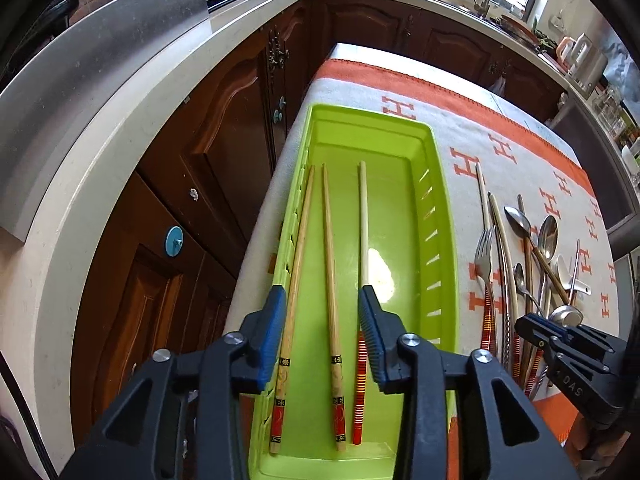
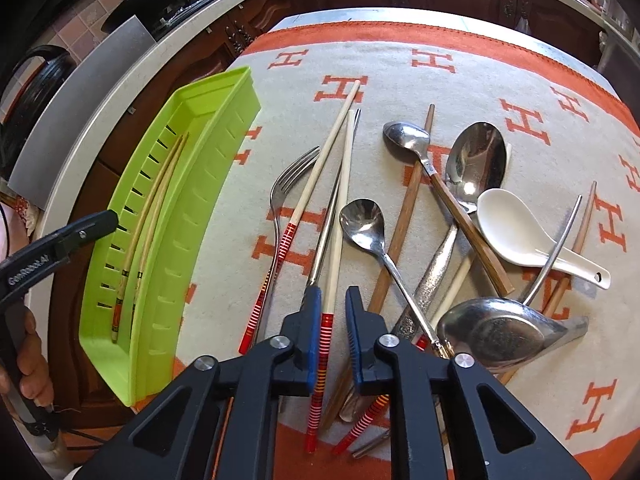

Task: Organize utensils
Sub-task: 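Grasp a red-striped chopstick with the right tool and lift it, then lower the chopstick into the green tray and open the right tool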

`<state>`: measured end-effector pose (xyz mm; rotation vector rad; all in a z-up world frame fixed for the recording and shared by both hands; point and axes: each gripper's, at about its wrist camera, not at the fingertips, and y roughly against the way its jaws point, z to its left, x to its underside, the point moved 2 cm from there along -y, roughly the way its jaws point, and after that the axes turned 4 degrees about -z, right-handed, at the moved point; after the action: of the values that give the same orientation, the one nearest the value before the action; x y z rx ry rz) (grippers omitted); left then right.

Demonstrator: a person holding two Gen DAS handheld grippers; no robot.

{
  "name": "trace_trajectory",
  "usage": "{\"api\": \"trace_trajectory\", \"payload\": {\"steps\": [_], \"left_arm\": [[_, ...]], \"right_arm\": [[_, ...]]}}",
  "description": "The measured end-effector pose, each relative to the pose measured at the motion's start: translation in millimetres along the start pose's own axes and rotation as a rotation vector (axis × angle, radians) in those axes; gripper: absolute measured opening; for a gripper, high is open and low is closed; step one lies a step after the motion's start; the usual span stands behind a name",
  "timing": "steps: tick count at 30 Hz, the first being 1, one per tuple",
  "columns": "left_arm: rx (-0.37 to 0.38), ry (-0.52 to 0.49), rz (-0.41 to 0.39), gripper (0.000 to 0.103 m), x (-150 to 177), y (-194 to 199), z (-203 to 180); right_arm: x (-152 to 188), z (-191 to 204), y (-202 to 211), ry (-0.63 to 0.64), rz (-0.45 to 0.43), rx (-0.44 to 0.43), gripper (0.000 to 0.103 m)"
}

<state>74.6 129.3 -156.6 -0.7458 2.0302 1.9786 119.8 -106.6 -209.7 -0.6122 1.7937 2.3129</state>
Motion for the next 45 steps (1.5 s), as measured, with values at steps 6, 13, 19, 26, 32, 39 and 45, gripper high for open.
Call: {"api": "trace_trajectory", "payload": {"steps": [6, 13, 19, 26, 32, 39, 45], "left_arm": [[0.005, 0.019, -0.02, 0.049, 0, 5, 8], [-0.01, 0.021, -0.046, 0.052, 1, 10, 9], [-0.002, 0.028, -0.082, 0.053, 3, 20, 10], [-0.01, 0.029, -0.101, 0.056, 4, 28, 13], [-0.015, 0.039, -0.141, 0.064, 2, 42, 20], [-0.031, 0.092, -0.092, 0.07, 0, 39, 39], [-0.059, 0.1, -0.071, 0.07, 2, 34, 45]], "right_arm": [[-3, 9, -13, 0.042, -0.007, 0.056, 0.01], [-1, 24, -18, 0.127, -0.03, 0.152, 0.009], [-1, 18, -11, 0.05, -0.044, 0.119, 0.005], [-10, 15, 41, -0.052, -0.131, 0.009, 0.005], [-26, 40, 85, -0.07, -0.183, -0.098, 0.005], [-41, 89, 96, -0.038, -0.148, -0.192, 0.005], [-47, 116, 70, -0.08, -0.085, -0.222, 0.005]]}}
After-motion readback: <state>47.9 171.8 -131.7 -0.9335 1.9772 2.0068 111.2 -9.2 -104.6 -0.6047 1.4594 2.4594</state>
